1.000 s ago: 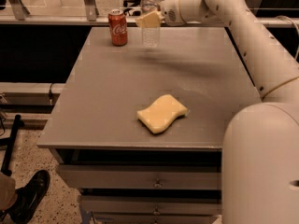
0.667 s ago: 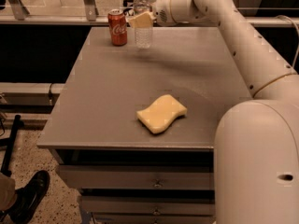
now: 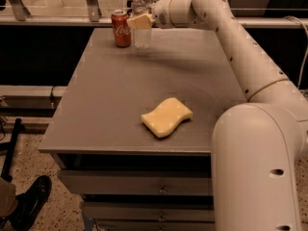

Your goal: Move water bottle near coke can

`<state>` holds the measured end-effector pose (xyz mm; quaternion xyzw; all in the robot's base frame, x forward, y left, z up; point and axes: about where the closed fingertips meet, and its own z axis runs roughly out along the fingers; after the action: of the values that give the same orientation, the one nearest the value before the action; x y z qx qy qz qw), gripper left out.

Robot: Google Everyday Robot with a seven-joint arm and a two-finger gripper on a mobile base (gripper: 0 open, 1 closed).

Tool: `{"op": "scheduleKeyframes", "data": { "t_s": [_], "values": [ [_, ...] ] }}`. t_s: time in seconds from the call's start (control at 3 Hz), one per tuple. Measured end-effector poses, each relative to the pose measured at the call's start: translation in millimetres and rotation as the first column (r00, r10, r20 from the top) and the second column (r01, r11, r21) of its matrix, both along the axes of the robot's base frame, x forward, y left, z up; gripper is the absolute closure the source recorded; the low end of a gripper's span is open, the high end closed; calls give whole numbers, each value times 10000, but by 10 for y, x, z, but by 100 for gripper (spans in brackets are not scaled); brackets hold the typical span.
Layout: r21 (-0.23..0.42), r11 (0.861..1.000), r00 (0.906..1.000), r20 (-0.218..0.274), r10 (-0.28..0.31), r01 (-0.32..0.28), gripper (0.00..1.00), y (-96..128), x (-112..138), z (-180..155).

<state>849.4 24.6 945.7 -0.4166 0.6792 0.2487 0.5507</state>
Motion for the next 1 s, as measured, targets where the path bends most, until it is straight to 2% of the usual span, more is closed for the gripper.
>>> {"op": "scheduleKeyframes", "data": {
  "t_s": [0.33,1.0],
  "values": [
    [-2,9999,9998,132,122,-121,51,105,95,-85],
    [-202,9994,9996,-43,293,-294,5,206,149,-210]
  ]
}}
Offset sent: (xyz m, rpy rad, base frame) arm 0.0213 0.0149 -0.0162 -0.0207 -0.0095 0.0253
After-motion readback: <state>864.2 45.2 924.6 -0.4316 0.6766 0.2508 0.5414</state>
